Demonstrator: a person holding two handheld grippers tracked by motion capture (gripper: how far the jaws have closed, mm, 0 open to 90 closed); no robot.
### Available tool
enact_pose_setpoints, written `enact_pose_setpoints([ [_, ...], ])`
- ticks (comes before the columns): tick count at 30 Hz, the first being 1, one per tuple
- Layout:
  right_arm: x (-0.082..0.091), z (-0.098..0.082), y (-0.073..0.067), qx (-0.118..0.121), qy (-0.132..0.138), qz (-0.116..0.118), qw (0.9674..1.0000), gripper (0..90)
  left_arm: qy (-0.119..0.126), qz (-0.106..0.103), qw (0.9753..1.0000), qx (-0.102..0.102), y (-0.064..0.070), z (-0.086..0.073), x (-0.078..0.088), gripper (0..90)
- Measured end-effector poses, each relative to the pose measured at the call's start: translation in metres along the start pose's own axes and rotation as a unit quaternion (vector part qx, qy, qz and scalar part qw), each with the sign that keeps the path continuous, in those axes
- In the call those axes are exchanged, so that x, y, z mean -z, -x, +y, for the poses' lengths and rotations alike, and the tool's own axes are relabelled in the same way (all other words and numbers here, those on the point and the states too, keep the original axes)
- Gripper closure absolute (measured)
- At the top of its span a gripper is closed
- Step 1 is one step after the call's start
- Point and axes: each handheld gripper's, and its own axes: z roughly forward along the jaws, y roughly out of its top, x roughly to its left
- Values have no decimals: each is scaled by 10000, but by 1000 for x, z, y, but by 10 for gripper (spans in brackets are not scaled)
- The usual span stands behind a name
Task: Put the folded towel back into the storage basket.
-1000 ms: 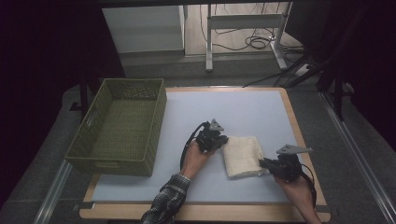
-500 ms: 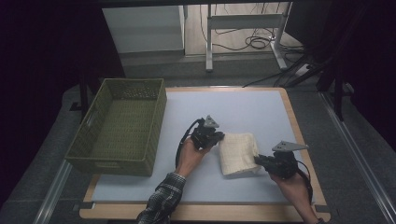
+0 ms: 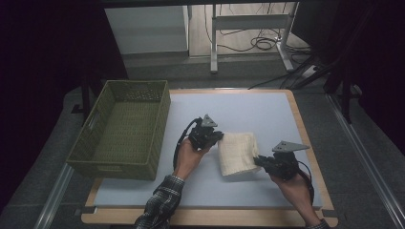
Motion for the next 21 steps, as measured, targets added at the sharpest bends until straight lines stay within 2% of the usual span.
enact_pose_setpoints([
  [21,-10,17,-10,106,47,114,9999,825,16,181,9998,20,-11,1,21,850],
])
